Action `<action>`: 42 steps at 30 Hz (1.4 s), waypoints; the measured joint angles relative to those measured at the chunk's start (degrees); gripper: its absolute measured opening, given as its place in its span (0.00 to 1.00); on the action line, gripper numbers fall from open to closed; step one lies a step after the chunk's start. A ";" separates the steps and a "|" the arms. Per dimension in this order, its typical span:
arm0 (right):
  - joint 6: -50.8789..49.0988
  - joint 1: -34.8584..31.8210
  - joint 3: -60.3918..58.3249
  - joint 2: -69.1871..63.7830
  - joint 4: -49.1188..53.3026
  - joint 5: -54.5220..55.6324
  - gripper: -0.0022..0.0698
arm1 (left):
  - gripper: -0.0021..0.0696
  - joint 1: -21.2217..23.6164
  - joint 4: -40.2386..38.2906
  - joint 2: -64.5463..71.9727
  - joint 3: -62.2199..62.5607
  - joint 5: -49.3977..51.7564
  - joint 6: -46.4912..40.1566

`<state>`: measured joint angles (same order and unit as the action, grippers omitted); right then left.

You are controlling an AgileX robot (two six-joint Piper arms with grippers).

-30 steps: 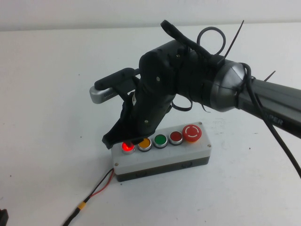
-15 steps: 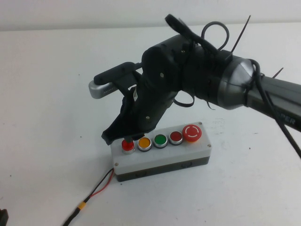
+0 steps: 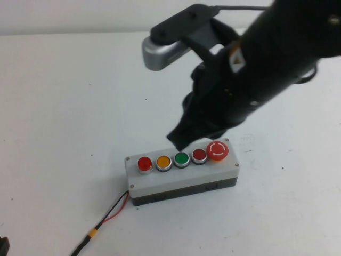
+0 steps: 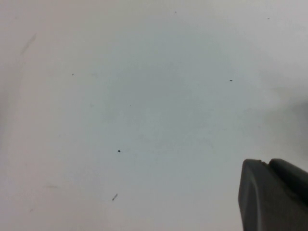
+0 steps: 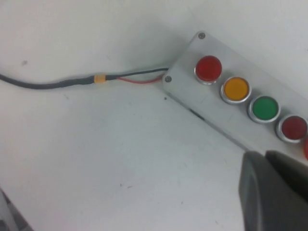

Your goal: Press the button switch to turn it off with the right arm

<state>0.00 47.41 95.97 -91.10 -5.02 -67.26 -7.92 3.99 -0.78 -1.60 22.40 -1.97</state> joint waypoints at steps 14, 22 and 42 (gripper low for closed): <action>0.00 0.00 -19.59 23.45 1.27 -2.91 0.01 | 0.03 0.00 0.00 0.00 0.00 0.00 0.00; 0.00 0.00 -20.18 24.00 5.02 -4.14 0.01 | 0.03 0.00 0.00 0.00 0.00 0.00 0.00; 0.00 -35.65 -83.58 59.53 8.23 64.89 0.01 | 0.03 0.00 0.00 0.00 0.00 0.00 0.00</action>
<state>0.00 11.75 12.39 -31.56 3.22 -2.36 -7.92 3.99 -0.78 -1.60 22.40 -1.97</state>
